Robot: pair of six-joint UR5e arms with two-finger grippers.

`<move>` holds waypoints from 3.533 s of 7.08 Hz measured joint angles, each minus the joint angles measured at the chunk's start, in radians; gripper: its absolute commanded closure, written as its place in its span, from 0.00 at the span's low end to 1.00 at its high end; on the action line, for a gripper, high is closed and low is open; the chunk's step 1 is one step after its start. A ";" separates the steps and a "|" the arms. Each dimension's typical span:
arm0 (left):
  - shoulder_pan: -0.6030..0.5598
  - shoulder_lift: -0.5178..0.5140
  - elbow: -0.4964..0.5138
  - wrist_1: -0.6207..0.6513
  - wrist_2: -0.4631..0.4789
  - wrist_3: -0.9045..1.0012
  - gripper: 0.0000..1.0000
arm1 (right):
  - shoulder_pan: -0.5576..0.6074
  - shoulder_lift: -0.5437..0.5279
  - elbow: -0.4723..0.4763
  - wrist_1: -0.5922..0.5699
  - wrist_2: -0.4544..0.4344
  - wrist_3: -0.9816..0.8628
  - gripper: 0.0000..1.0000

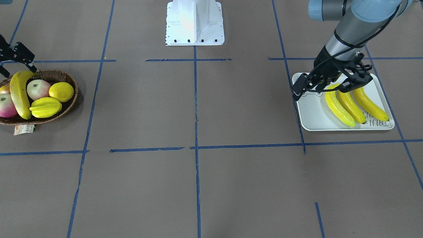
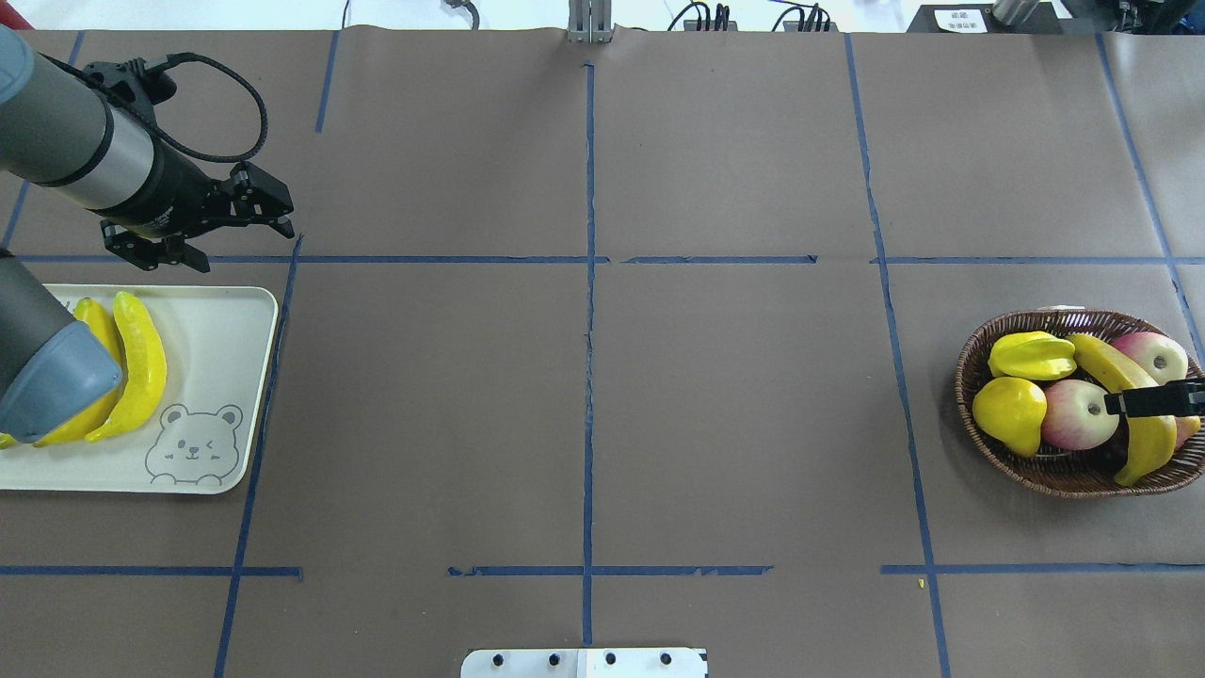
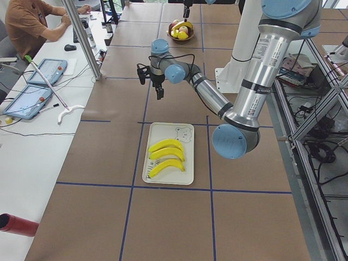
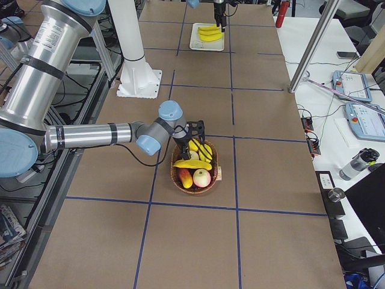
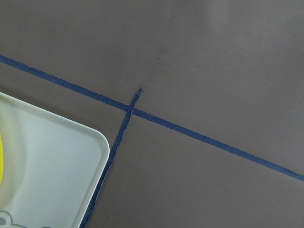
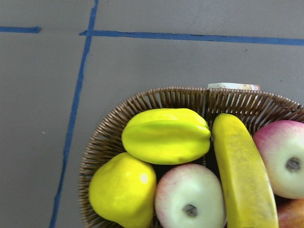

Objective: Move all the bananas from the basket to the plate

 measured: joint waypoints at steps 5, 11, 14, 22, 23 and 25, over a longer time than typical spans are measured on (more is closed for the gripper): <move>0.009 -0.012 0.000 0.002 0.003 -0.007 0.00 | -0.005 0.009 -0.107 0.029 -0.009 -0.005 0.73; 0.010 -0.009 -0.001 0.002 0.005 -0.007 0.00 | 0.101 0.009 -0.087 0.031 0.082 -0.051 1.00; 0.017 -0.011 0.001 0.001 0.005 -0.007 0.00 | 0.310 0.057 -0.071 0.027 0.256 -0.150 0.99; 0.089 -0.166 0.043 -0.106 0.001 -0.183 0.01 | -0.171 0.660 -0.061 -0.028 -0.131 0.332 0.98; 0.093 -0.173 0.081 -0.234 0.001 -0.252 0.01 | -0.266 0.721 -0.059 -0.066 -0.248 0.382 0.98; 0.125 -0.185 0.165 -0.491 0.002 -0.393 0.01 | -0.428 0.831 -0.054 -0.158 -0.457 0.429 0.98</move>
